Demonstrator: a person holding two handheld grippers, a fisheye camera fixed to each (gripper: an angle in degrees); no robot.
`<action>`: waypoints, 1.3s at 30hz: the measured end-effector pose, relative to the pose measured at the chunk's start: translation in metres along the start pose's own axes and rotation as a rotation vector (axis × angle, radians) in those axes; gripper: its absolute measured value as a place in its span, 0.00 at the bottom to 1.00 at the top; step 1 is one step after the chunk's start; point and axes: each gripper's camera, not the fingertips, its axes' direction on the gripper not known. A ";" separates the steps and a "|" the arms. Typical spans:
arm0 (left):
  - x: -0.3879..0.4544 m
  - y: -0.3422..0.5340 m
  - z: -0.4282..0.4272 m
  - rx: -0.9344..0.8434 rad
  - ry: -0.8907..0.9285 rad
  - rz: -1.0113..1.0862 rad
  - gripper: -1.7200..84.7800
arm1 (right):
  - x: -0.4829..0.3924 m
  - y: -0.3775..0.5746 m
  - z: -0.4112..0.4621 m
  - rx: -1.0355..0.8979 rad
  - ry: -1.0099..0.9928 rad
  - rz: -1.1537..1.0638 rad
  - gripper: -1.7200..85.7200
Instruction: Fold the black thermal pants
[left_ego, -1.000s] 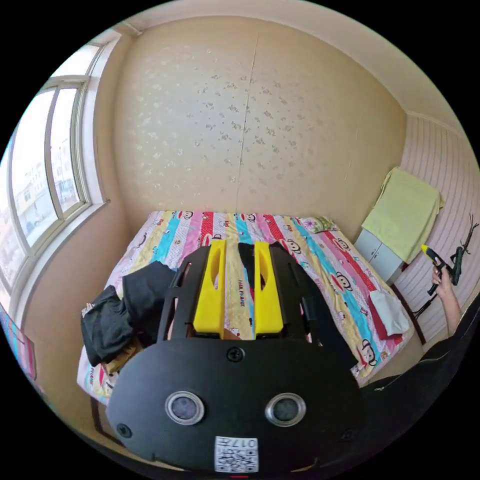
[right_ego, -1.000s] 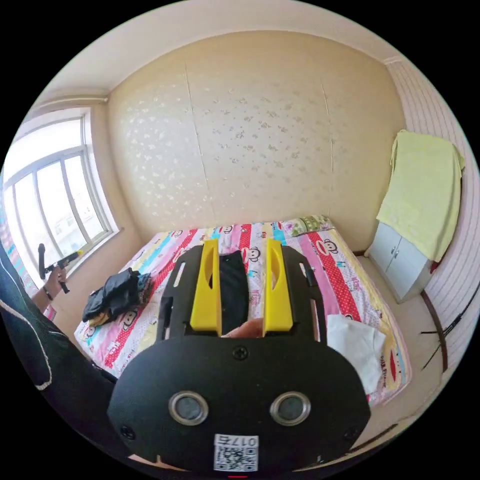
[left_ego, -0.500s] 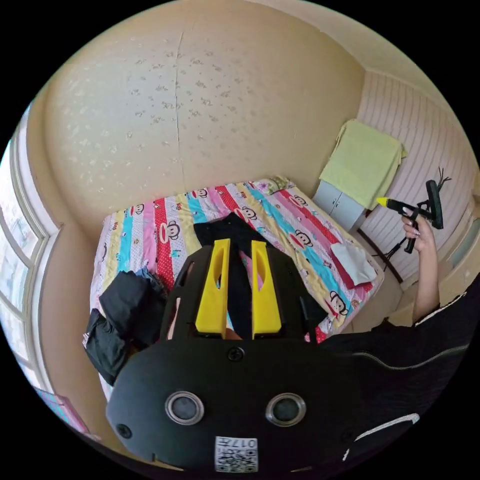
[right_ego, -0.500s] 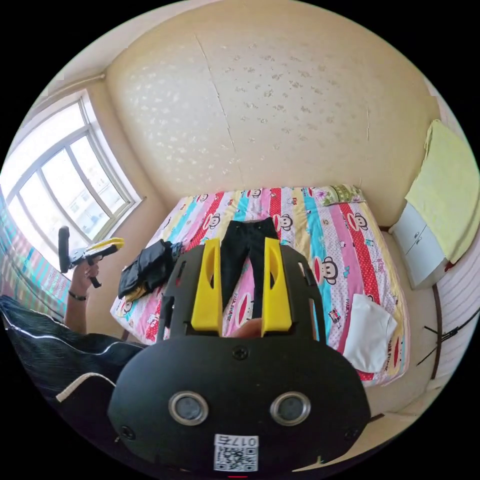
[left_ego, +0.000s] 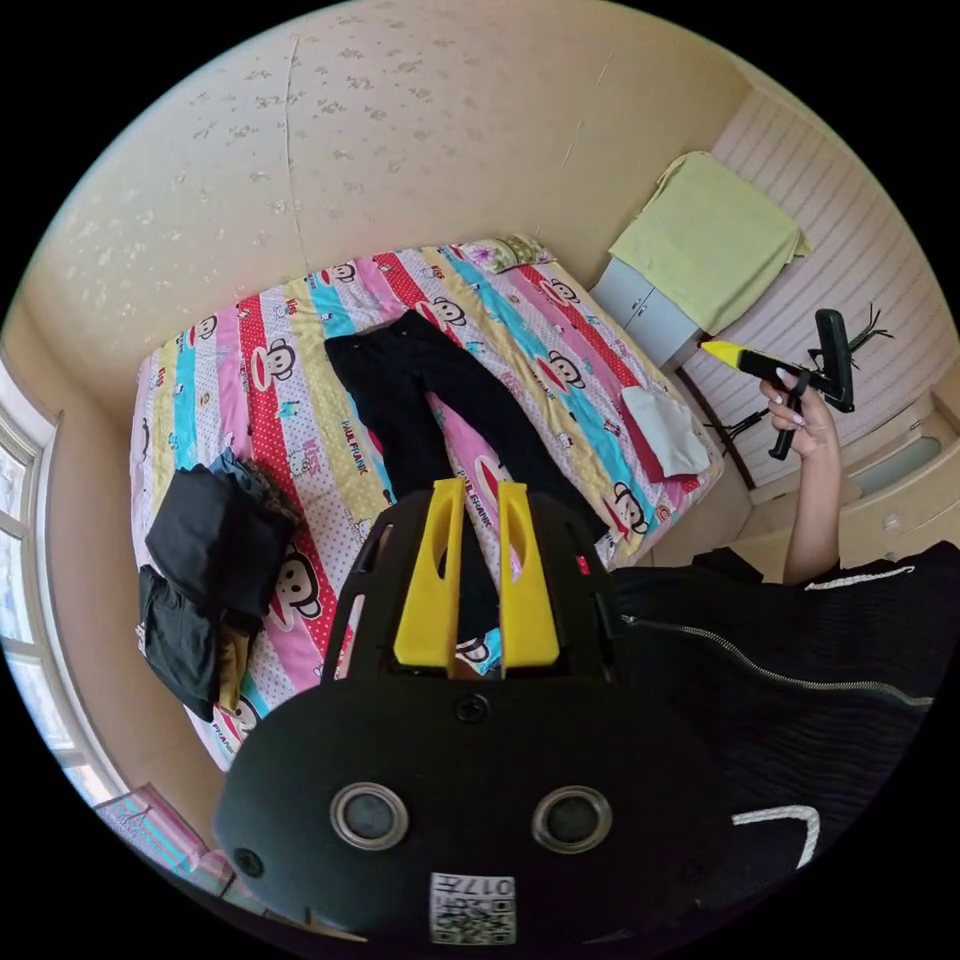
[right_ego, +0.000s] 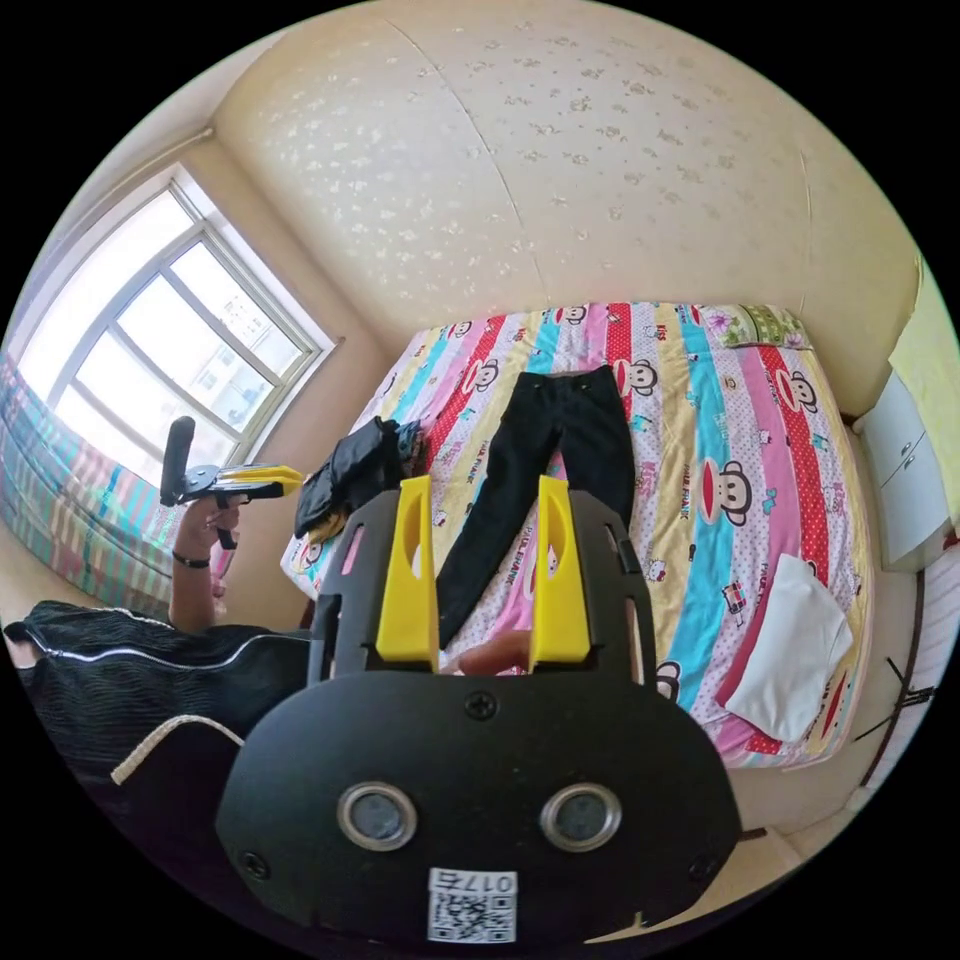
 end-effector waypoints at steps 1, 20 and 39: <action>-0.002 0.001 -0.001 -0.009 0.020 -0.005 0.10 | 0.003 -0.001 0.001 -0.033 0.004 -0.002 0.19; -0.014 -0.002 -0.008 -0.110 0.071 -0.038 0.10 | 0.000 -0.004 -0.037 -0.122 -0.142 -0.059 0.18; -0.078 -0.011 0.014 -0.337 0.326 -0.022 0.03 | 0.030 0.000 -0.120 -0.036 -0.168 0.062 0.18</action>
